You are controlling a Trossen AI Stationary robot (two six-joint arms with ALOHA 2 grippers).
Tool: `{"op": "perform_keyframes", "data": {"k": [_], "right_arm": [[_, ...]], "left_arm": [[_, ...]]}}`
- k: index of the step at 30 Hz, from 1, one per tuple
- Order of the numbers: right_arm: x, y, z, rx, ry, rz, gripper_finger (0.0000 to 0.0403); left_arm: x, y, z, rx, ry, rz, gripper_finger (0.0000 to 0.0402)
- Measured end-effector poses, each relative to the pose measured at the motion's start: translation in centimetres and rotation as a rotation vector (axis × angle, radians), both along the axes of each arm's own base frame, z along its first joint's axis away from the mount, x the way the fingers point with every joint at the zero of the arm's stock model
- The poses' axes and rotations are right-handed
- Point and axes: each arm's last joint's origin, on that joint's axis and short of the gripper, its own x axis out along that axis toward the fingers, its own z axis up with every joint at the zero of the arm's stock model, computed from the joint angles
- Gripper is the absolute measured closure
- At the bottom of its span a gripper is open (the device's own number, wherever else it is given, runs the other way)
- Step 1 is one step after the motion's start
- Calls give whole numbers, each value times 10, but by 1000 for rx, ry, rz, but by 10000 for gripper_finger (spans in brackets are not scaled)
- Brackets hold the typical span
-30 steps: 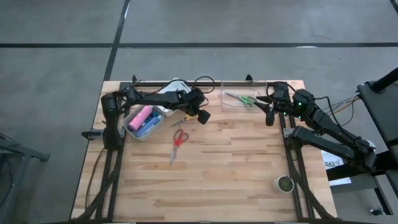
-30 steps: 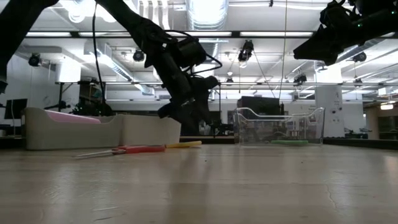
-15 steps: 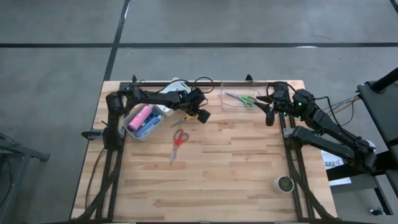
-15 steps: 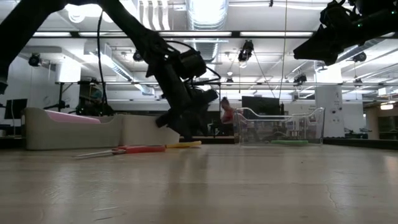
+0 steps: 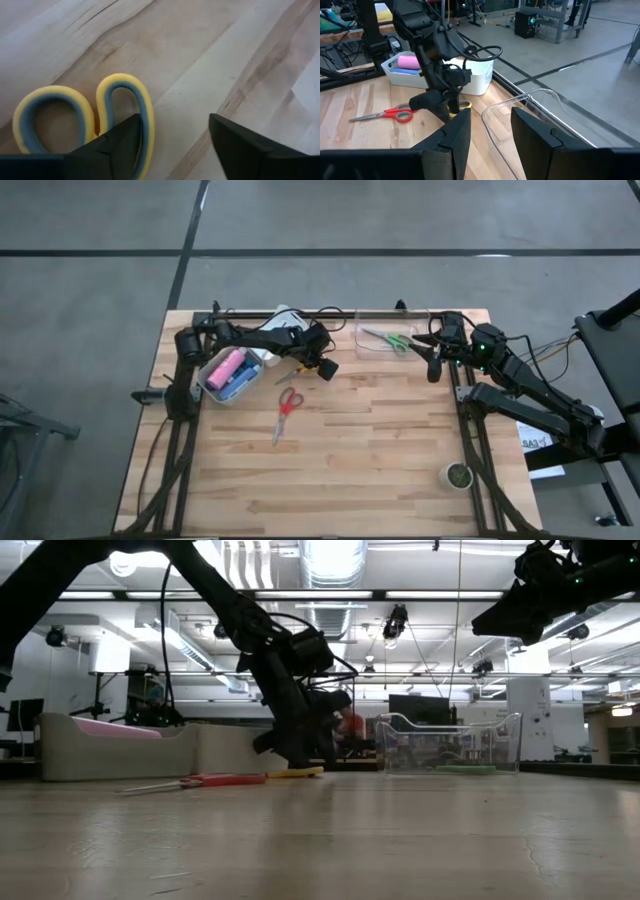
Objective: Pick & Place Paint Supplies
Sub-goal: Put the yellow scissors into the transparent bin
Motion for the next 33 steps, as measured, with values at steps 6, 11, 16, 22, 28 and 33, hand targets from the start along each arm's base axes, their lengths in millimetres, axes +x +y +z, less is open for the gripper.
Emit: {"op": "perform_keyframes", "data": {"k": [6, 11, 16, 22, 28, 33], "right_arm": [[0, 0, 0, 0, 0, 1, 266], [0, 0, 0, 0, 0, 1, 266], [0, 0, 0, 1, 0, 1, 266], [0, 0, 0, 1, 0, 1, 266], [0, 0, 0, 1, 1, 2, 266], [0, 0, 0, 1, 0, 2, 266]], "left_arm": [[0, 0, -1, 5, 7, -1, 240], [-1, 0, -2, 5, 10, 1, 309], [-1, 0, -3, 1, 12, 4, 367], [-1, 0, -3, 1, 12, 4, 379], [-1, 0, -3, 1, 12, 3, 376], [-1, 0, 0, 3, 6, 3, 373]]}}
